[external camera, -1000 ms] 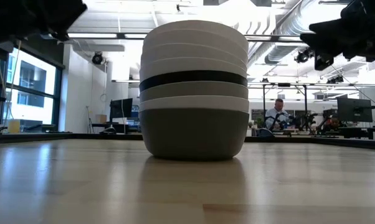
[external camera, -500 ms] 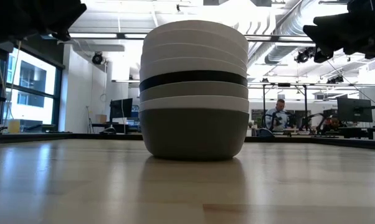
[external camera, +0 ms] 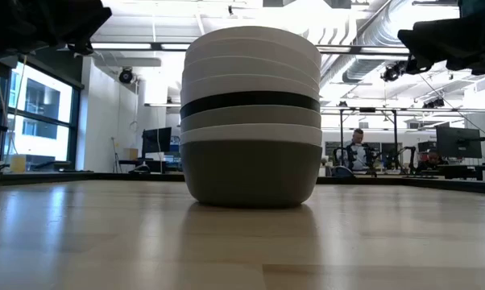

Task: Nest bowls inside each other
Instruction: Return to Home Position

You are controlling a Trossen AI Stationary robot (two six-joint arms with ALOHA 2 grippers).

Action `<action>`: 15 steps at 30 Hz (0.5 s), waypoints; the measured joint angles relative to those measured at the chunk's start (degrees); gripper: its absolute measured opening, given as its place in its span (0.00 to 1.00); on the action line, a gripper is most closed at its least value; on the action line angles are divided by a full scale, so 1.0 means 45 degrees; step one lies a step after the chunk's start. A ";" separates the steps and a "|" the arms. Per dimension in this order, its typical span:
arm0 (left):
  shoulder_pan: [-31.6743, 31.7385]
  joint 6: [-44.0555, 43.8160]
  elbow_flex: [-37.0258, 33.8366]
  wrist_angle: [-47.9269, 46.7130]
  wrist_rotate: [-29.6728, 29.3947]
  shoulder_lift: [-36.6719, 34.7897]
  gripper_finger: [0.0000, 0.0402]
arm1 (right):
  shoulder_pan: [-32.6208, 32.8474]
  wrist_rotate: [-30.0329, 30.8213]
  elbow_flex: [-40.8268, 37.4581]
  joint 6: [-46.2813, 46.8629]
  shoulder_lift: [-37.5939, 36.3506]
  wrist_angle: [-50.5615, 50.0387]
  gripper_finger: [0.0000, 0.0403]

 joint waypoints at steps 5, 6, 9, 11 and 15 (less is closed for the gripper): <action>-0.0003 -0.0147 0.0000 -0.0408 -0.0010 -0.0001 0.32 | 0.0000 0.0260 0.0005 0.0333 0.0000 -0.0583 0.31; -0.0001 -0.0231 0.0000 -0.0503 -0.0036 0.0000 0.32 | 0.0000 0.0387 0.0005 0.0517 0.0000 -0.0643 0.31; -0.0004 -0.0510 0.0000 -0.0630 -0.0459 0.0000 0.32 | 0.0000 0.1363 0.0005 0.1373 0.0003 -0.0640 0.31; -0.0004 -0.0582 0.0000 -0.0630 -0.1036 0.0000 0.32 | 0.0000 0.1948 0.0005 0.1746 0.0002 -0.0643 0.31; 0.0000 -0.0580 0.0000 -0.1008 -0.1725 0.0000 0.32 | 0.0000 0.2307 0.0005 0.2025 0.0002 -0.0656 0.31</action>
